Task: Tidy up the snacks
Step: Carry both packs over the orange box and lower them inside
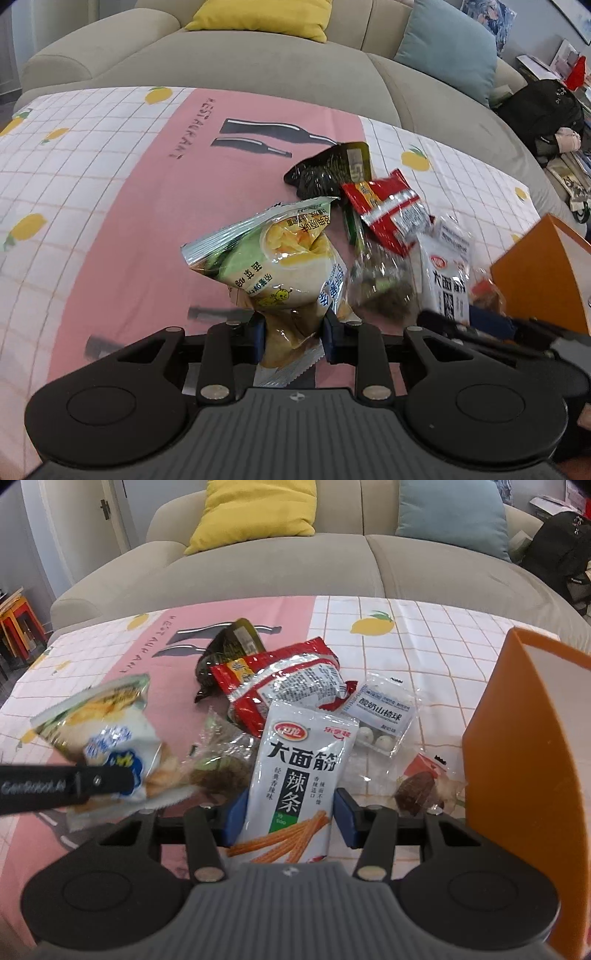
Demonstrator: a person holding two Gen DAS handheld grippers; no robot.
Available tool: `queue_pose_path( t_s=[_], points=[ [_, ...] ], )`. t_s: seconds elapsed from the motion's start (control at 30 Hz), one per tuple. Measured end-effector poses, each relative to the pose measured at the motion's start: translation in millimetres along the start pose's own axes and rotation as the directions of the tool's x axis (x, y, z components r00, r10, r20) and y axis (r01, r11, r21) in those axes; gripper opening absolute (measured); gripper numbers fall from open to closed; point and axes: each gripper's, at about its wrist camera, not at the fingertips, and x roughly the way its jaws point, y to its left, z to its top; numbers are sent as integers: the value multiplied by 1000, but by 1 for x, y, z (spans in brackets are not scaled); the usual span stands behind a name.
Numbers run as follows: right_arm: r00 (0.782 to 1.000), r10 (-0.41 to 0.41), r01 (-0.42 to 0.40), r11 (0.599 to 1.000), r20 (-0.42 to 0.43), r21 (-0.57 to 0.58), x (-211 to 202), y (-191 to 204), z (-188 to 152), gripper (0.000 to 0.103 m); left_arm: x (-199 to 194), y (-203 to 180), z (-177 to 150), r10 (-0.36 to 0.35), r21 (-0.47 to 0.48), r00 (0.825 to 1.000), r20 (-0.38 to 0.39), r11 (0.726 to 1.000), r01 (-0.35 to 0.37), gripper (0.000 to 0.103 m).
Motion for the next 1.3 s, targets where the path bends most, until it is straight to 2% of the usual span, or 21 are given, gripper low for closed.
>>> queue_pose_path(
  t_s=[0.5, 0.73, 0.87, 1.1, 1.3],
  points=[
    [994, 106, -105, 994, -30, 11, -71, 11, -23, 49, -57, -16, -37, 8, 43, 995, -99, 999, -3, 32],
    [992, 105, -107, 994, -75, -15, -95, 11, -35, 49, -71, -32, -43, 15, 97, 990, -138, 995, -2, 32],
    [992, 100, -103, 994, -74, -37, -111, 8, -36, 49, -81, -40, -45, 11, 117, 990, -141, 993, 6, 32],
    [994, 105, -107, 993, -30, -58, -145, -9, -26, 49, -101, -62, -36, -32, 130, 990, -139, 990, 51, 32],
    [997, 76, -76, 994, -7, -81, -167, -37, -6, 49, -117, -98, -18, -94, 178, 989, -113, 977, 113, 32]
  ],
)
